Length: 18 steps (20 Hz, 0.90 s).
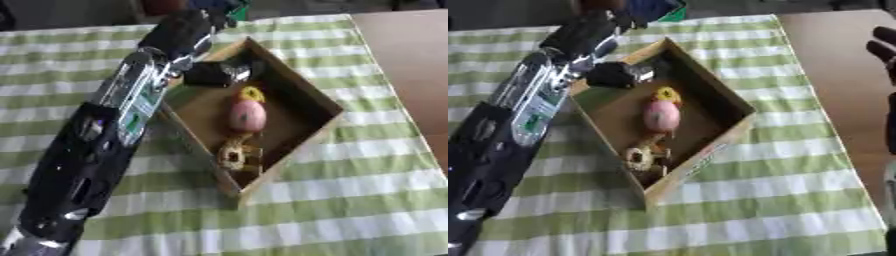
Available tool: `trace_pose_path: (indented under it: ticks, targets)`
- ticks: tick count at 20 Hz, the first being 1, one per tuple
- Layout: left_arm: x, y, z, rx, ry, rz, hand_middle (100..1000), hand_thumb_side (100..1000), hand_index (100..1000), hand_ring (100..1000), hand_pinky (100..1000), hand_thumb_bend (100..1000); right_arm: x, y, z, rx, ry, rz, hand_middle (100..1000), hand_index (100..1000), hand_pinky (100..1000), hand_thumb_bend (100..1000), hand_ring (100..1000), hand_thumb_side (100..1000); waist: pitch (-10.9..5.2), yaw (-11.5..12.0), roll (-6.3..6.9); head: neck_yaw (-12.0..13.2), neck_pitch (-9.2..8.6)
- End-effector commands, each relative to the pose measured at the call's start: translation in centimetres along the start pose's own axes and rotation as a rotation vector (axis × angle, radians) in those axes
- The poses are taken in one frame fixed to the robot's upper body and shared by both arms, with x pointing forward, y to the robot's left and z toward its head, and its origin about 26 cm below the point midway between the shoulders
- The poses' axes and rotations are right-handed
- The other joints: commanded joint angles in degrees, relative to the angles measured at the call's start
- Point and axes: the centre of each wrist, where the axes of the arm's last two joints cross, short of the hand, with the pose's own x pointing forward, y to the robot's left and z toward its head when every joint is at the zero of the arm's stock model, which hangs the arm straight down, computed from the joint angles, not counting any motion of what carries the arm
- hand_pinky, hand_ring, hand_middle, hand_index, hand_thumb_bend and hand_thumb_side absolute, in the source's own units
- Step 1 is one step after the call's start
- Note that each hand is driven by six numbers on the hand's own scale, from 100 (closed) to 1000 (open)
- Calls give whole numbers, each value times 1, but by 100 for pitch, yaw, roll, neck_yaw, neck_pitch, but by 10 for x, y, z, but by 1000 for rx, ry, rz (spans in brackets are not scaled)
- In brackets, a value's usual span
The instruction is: Pick up objects on the table and place them in the box.
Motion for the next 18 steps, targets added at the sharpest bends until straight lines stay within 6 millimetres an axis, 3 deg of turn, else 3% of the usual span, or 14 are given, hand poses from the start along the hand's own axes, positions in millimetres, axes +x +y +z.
trace_pose_path:
  ticks: [1,2,5,12,18]
  targets:
    - [-9,45,7,261,39,205,712,1000,872,729,451,100,8,-1,-3,2,-31,4,518,757,768,100,729,1000,-164,27,-32,-50,2]
    - [-13,53,12,316,45,285,688,1000,857,676,388,100,8,-2,-3,-1,-31,7,519,757,767,100,730,1000,-180,51,-30,-66,24]
    - [-26,75,32,441,31,484,674,1000,848,645,366,100,8,-4,-3,-6,-32,15,520,758,767,100,731,1000,-226,134,-28,-120,86]
    - [-50,109,84,659,8,708,655,986,831,641,427,100,11,-6,-6,-11,-57,27,524,759,766,100,732,1000,-292,263,-53,-269,182]
    - [-56,115,121,795,11,791,658,969,830,658,457,100,13,-5,-8,-11,-73,26,527,761,765,100,734,1000,-327,384,-83,-345,284]
